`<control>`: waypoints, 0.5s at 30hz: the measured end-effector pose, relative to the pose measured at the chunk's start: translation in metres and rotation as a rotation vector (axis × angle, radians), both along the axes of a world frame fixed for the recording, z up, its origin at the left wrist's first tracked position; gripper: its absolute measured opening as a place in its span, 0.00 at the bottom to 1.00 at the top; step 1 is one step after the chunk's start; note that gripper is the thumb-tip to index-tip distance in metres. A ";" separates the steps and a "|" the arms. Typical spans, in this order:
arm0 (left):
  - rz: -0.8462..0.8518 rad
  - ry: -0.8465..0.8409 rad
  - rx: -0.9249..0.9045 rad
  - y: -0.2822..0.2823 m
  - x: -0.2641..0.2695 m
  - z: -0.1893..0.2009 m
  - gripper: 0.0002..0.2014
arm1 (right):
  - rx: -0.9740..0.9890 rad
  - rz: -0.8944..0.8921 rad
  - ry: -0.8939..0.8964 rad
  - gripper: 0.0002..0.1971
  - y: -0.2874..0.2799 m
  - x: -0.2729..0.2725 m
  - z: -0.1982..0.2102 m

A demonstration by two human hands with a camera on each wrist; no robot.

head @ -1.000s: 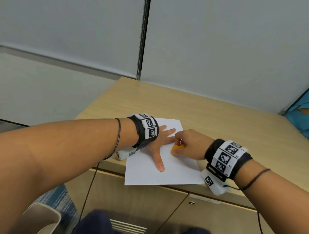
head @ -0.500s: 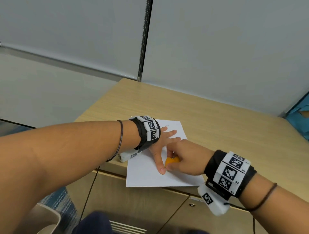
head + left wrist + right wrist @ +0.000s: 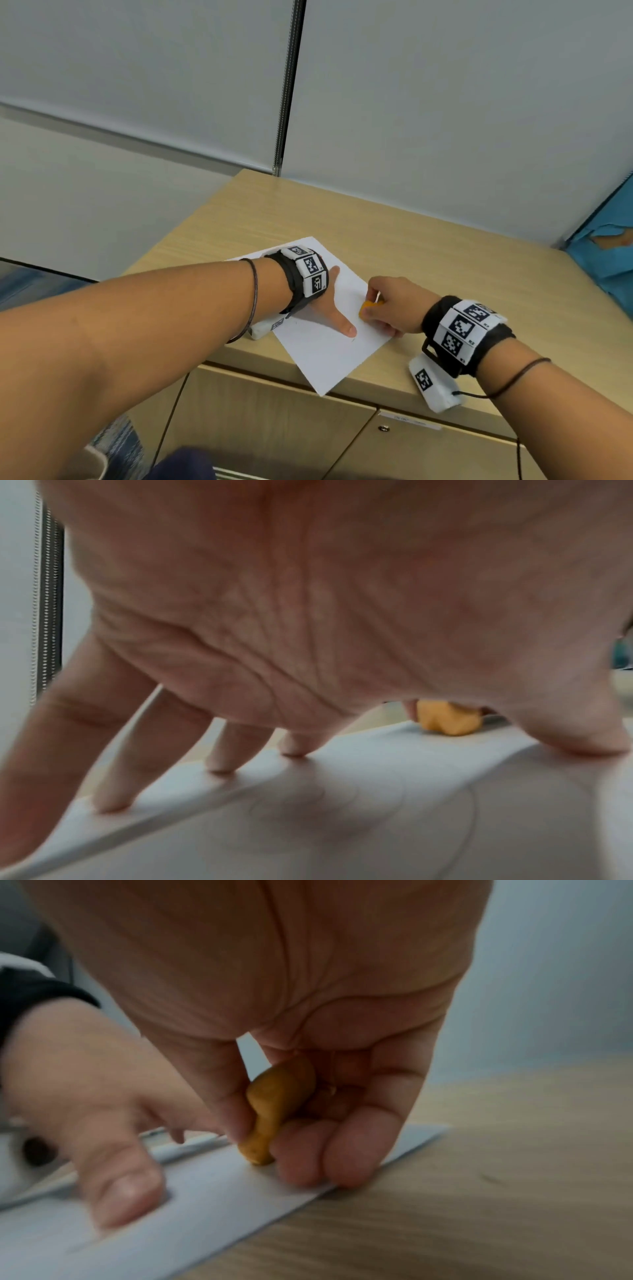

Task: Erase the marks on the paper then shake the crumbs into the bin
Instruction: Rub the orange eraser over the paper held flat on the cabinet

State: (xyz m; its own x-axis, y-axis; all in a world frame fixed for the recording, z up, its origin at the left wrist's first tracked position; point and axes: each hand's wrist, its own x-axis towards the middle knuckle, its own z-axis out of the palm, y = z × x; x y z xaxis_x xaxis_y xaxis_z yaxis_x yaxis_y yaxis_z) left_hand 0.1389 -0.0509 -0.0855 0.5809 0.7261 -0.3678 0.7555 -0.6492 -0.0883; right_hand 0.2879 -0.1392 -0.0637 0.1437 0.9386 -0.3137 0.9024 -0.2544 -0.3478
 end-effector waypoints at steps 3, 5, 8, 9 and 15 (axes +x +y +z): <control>-0.028 0.020 -0.029 -0.005 -0.007 0.009 0.66 | 0.016 -0.035 0.042 0.10 0.004 0.003 -0.002; -0.058 0.102 -0.070 -0.002 -0.010 0.022 0.64 | 0.045 -0.015 -0.054 0.09 0.009 0.008 -0.001; -0.152 0.265 -0.057 0.003 -0.013 0.039 0.57 | 0.077 0.029 -0.189 0.09 0.018 0.011 0.000; -0.186 0.294 -0.032 0.004 -0.013 0.043 0.54 | 0.080 0.038 -0.194 0.08 0.021 0.011 0.001; -0.357 0.197 -0.002 0.007 -0.004 0.049 0.61 | 0.148 0.098 -0.137 0.07 0.025 0.009 0.001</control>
